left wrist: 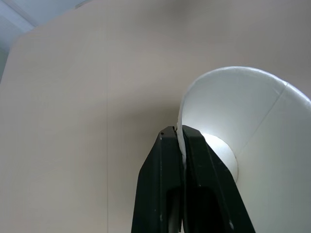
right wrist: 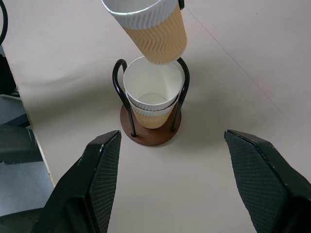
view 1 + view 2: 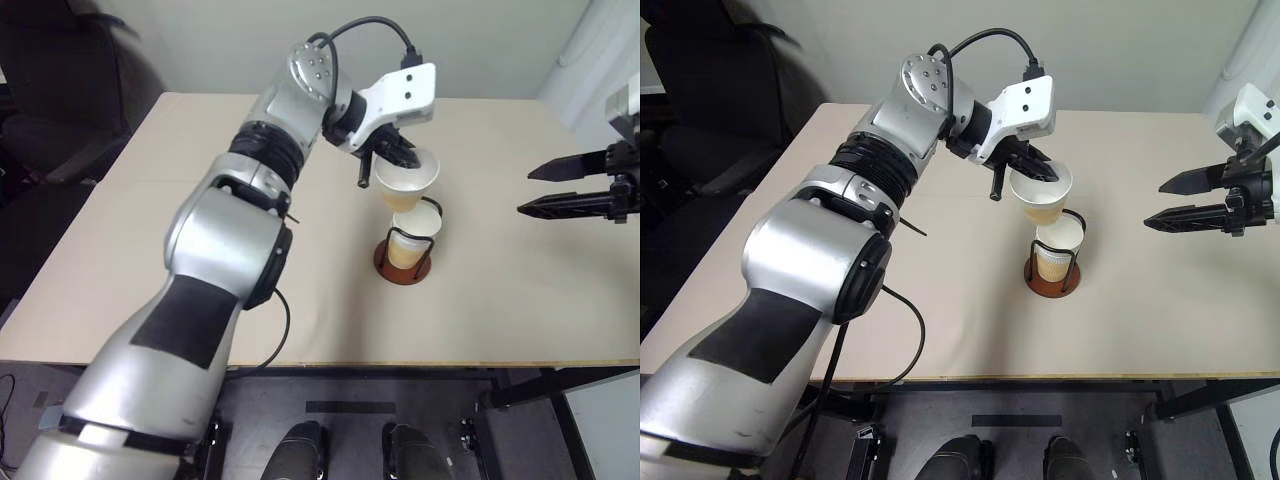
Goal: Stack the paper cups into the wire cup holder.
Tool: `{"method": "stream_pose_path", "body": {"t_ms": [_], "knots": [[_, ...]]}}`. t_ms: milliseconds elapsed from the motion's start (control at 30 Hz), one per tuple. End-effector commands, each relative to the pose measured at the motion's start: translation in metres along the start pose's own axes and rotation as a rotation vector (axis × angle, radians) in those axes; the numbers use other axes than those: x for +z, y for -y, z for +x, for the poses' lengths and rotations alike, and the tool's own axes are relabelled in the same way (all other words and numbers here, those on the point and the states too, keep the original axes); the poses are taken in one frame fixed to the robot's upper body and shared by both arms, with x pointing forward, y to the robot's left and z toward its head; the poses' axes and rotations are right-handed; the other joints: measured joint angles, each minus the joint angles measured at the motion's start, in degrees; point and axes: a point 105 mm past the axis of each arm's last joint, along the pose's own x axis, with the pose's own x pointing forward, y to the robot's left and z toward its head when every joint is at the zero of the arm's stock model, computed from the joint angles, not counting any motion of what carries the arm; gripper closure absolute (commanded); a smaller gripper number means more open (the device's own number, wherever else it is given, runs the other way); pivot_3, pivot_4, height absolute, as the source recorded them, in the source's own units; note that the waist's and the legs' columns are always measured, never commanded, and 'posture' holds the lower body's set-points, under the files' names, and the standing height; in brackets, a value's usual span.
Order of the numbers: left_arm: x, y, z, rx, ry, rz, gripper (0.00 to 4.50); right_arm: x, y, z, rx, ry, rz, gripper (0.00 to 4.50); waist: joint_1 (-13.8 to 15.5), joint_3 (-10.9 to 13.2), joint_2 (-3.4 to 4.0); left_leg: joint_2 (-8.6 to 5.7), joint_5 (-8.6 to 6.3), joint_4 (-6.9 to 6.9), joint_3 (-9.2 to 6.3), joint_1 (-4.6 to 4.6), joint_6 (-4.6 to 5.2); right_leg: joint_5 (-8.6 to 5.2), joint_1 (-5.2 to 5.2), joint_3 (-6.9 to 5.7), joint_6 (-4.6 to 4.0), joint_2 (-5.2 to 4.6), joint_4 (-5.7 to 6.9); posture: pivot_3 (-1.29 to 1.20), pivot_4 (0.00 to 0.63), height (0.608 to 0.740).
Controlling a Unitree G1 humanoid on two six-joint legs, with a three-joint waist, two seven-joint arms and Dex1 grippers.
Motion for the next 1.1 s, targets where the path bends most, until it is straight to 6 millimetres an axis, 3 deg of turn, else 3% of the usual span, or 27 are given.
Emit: {"method": "stream_pose_path", "body": {"t_ms": [33,400,1100], "knots": [[0.022,-0.005,-0.002,0.012,0.032,0.042,4.47,0.007,-0.002,-0.012,-0.031,0.000,-0.041,1.07,0.1,0.0,0.00,-0.01,0.01,0.02,-0.01,0.00,0.01,0.00,0.01,-0.02,0.01,0.00,0.00,0.00,0.150,0.740],[0.034,0.002,0.011,-0.038,0.054,0.058,4.47,0.006,-0.001,-0.017,-0.048,-0.019,-0.041,1.07,0.2,0.0,-0.03,-0.05,0.04,0.06,0.03,0.04,0.08,0.01,0.08,-0.03,0.08,-0.03,0.03,0.00,0.150,0.740],[0.019,0.014,0.027,-0.088,0.002,0.054,4.47,0.003,-0.005,-0.013,-0.040,-0.023,-0.038,1.07,0.2,0.0,-0.03,-0.06,0.07,0.13,0.05,0.04,0.14,0.03,0.12,-0.04,0.15,-0.04,0.05,0.00,0.150,0.740]]}}
